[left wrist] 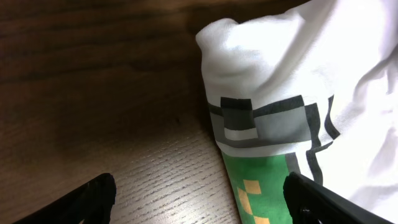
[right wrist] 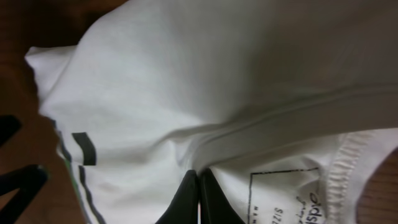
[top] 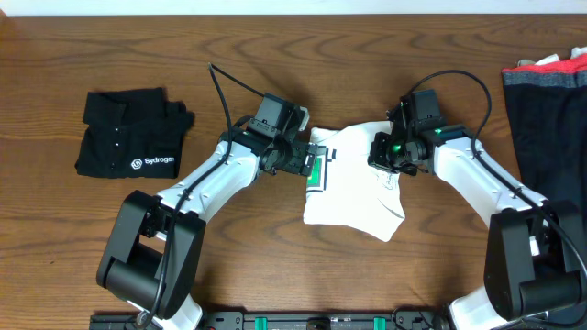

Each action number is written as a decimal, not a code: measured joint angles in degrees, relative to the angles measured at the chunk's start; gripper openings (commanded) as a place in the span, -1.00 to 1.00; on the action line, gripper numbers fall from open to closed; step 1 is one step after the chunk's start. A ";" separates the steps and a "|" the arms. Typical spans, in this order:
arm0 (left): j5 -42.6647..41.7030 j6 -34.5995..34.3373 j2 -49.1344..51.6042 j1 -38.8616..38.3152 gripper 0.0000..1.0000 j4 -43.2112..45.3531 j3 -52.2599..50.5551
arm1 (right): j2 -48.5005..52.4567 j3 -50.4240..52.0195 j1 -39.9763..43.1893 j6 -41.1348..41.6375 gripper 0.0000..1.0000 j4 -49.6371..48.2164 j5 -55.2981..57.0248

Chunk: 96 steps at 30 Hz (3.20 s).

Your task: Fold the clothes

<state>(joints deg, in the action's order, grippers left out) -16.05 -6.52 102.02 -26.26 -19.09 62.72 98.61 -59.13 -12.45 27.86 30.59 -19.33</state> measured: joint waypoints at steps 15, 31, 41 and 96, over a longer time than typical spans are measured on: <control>0.04 0.52 0.00 0.00 0.96 0.28 0.00 | 0.00 0.07 1.55 -6.95 -0.97 9.14 8.55; -10.84 0.35 1.81 -0.02 0.95 16.17 0.02 | 0.00 0.07 1.53 -8.68 -0.98 8.48 10.25; -16.98 -5.73 13.20 -0.04 0.38 26.97 0.02 | 0.00 0.07 1.53 -8.85 -0.97 7.56 10.40; -14.56 2.14 -1.38 12.17 0.45 8.98 0.04 | -0.13 6.84 -5.40 -8.44 0.28 12.85 -5.38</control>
<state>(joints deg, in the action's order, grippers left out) -30.61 -4.38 100.64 -14.09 -10.11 62.76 98.48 -52.29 -17.85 19.42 43.44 -24.71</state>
